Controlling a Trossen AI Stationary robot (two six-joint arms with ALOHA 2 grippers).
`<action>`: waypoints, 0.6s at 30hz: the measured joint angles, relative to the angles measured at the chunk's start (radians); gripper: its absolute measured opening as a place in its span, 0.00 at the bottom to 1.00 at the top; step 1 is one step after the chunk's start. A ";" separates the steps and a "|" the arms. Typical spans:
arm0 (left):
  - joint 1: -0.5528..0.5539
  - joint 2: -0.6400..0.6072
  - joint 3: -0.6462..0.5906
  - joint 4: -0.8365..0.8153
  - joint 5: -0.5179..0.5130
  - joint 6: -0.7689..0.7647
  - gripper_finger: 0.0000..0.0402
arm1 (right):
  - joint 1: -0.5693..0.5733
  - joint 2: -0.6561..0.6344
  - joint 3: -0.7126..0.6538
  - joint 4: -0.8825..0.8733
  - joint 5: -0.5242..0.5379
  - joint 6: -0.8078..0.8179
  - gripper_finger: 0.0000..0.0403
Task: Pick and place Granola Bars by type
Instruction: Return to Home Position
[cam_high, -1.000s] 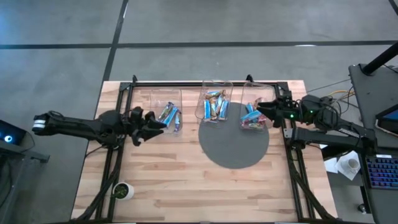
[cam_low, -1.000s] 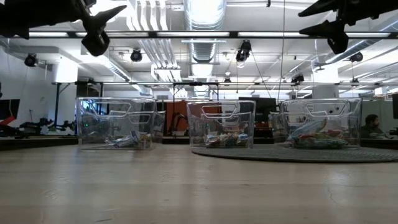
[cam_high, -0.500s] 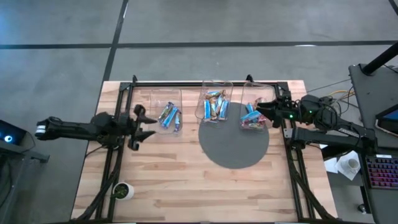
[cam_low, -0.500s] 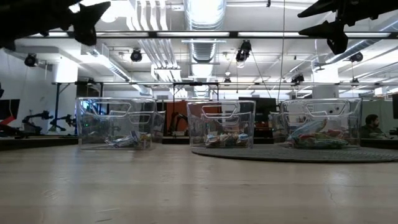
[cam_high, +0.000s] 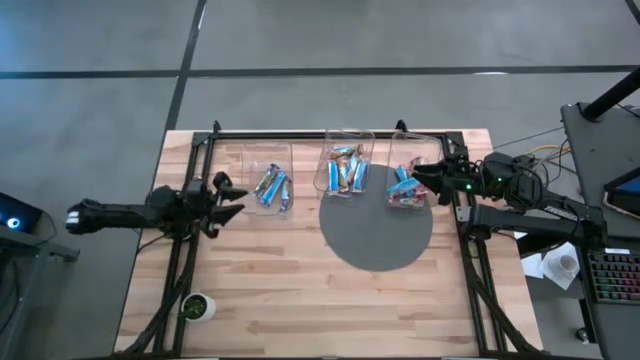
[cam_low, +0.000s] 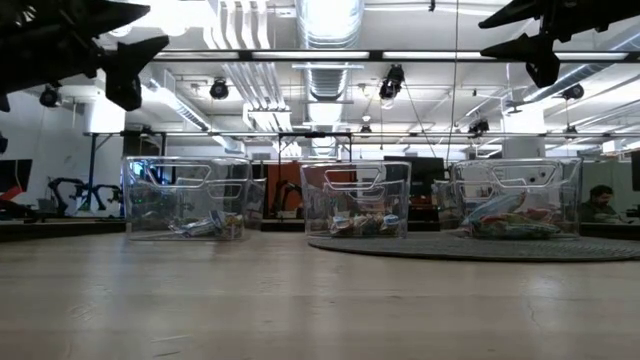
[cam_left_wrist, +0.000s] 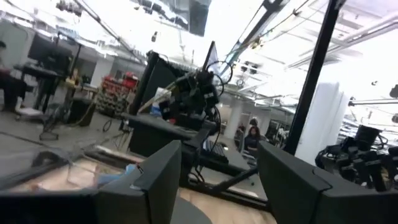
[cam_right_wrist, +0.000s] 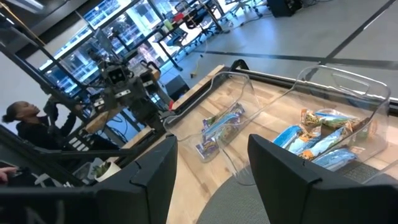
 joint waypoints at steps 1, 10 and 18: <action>0.004 -0.023 0.000 -0.038 0.001 0.013 0.48 | 0.000 0.000 0.000 0.000 0.000 0.000 0.46; 0.019 -0.178 -0.001 -0.330 0.008 0.035 0.48 | 0.000 0.000 0.000 -0.002 0.000 0.000 0.46; 0.017 -0.217 -0.001 -0.493 0.008 0.124 0.48 | 0.000 0.000 0.000 -0.003 0.000 0.000 0.46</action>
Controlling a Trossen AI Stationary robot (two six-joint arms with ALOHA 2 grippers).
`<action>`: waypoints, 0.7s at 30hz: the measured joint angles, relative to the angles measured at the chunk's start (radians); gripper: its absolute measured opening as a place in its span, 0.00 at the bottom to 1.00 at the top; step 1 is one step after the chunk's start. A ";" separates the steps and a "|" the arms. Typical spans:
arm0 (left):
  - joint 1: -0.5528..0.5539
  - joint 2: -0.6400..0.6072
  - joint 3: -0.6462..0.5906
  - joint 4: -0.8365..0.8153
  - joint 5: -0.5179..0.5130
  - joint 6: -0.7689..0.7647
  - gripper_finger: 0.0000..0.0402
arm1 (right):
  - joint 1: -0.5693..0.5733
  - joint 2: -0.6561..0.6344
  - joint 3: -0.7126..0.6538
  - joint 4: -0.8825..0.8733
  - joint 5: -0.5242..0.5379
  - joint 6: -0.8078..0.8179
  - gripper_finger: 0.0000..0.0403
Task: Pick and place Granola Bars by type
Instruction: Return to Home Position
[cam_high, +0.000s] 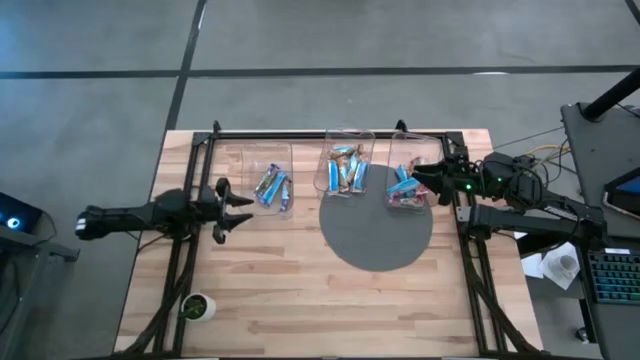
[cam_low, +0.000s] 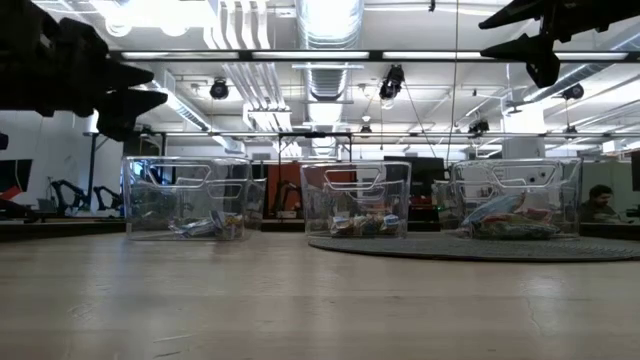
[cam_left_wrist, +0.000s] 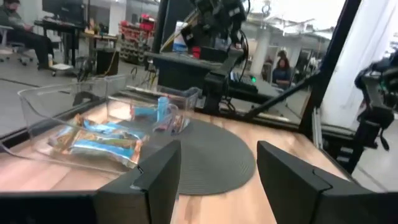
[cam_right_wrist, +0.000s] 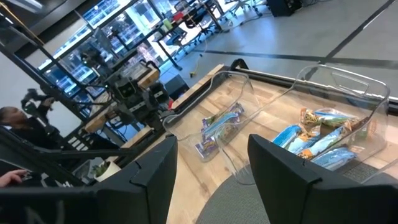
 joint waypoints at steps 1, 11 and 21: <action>0.000 0.000 0.000 -0.008 0.004 0.000 0.48 | 0.000 0.000 0.000 0.000 0.000 0.000 0.46; -0.012 -0.001 0.000 -0.009 -0.001 -0.039 0.48 | 0.000 0.000 0.000 0.000 0.000 0.000 0.46; -0.075 0.056 0.001 0.007 -0.008 -0.041 0.48 | 0.000 0.000 0.000 0.000 0.000 0.000 0.46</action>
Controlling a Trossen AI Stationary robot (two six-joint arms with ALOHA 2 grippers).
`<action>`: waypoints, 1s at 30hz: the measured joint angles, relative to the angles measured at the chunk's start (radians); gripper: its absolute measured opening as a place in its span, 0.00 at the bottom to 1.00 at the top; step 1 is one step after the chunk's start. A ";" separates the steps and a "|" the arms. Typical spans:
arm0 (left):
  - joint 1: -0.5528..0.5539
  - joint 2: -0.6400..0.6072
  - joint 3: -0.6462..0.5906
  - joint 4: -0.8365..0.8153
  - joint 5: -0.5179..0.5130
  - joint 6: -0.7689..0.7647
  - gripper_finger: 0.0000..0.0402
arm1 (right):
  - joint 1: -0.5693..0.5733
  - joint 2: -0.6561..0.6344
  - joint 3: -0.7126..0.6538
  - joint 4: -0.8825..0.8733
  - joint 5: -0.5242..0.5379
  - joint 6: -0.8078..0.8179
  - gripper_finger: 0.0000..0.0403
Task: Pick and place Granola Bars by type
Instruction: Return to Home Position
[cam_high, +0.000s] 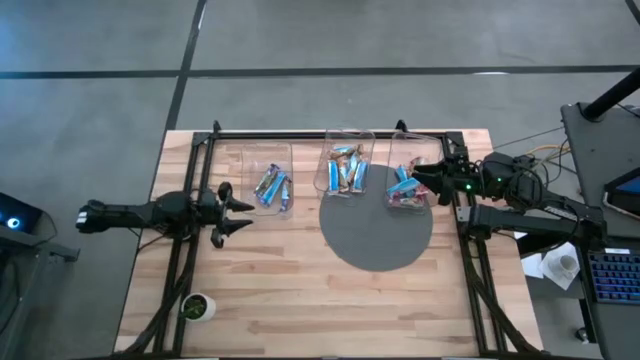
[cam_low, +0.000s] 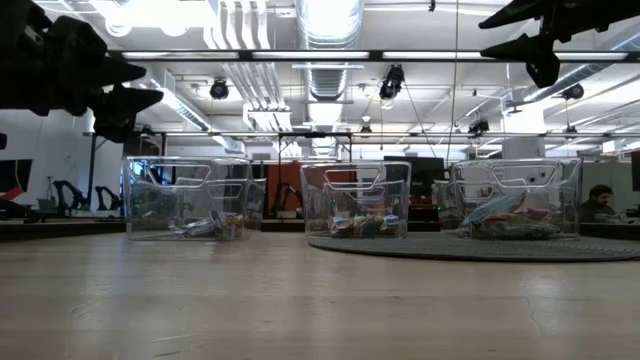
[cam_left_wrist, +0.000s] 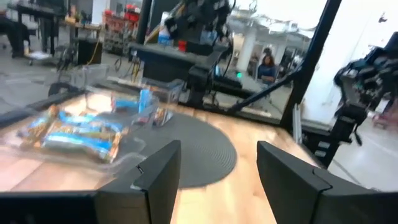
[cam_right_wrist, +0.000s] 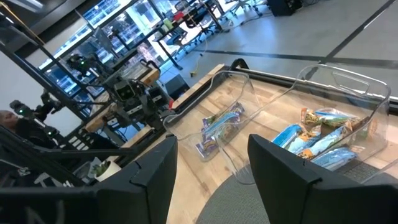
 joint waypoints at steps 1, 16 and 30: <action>0.000 0.003 0.000 -0.004 0.000 -0.001 0.48 | 0.000 0.000 0.000 0.000 0.000 0.000 0.46; 0.000 0.058 0.000 -0.011 0.002 -0.001 0.48 | 0.024 -0.014 -0.001 -0.001 0.000 0.000 0.46; 0.000 0.058 0.001 -0.010 0.001 0.000 0.48 | 0.237 -0.251 -0.252 0.166 -0.007 -0.503 0.46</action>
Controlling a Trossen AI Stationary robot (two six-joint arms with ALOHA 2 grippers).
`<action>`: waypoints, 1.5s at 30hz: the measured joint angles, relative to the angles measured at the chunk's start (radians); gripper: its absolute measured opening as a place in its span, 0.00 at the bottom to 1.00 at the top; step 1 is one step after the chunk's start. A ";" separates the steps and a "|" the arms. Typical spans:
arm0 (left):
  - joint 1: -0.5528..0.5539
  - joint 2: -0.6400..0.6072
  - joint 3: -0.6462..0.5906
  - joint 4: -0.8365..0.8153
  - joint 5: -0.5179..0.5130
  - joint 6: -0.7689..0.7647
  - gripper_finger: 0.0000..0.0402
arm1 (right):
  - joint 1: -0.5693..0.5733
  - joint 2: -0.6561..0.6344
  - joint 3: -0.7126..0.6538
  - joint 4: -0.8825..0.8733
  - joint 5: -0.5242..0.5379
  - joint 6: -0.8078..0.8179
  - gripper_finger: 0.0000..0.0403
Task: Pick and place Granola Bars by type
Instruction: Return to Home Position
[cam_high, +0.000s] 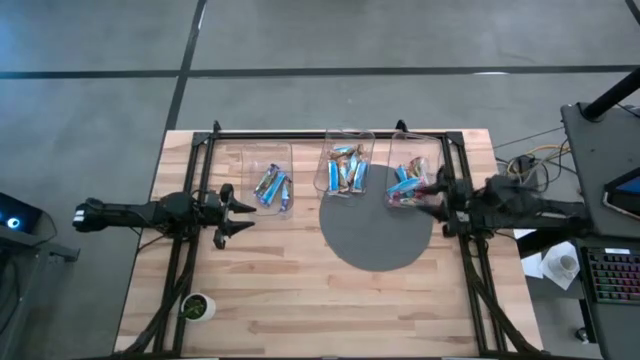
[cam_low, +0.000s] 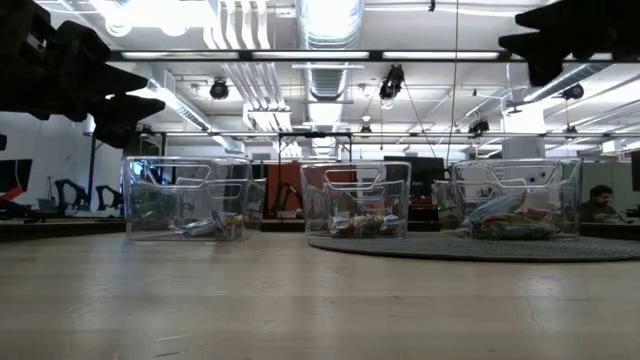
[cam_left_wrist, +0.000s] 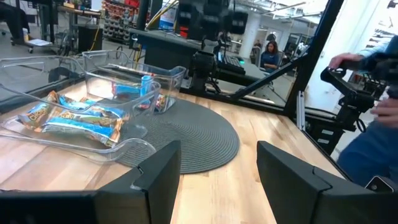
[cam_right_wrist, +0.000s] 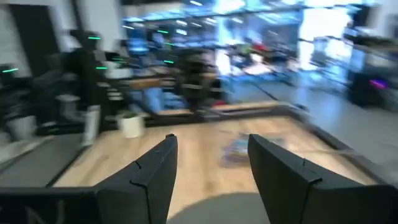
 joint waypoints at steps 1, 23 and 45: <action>0.000 0.000 0.000 0.000 0.000 0.000 0.48 | 0.000 -0.005 -0.046 0.064 -0.039 -0.007 0.46; 0.000 0.000 0.000 0.001 0.000 0.000 0.48 | 0.165 -0.158 -0.311 0.344 -0.149 -0.309 0.46; 0.000 0.001 0.000 0.001 0.000 0.000 0.48 | 0.224 -0.112 -0.311 0.173 -0.044 -0.173 0.46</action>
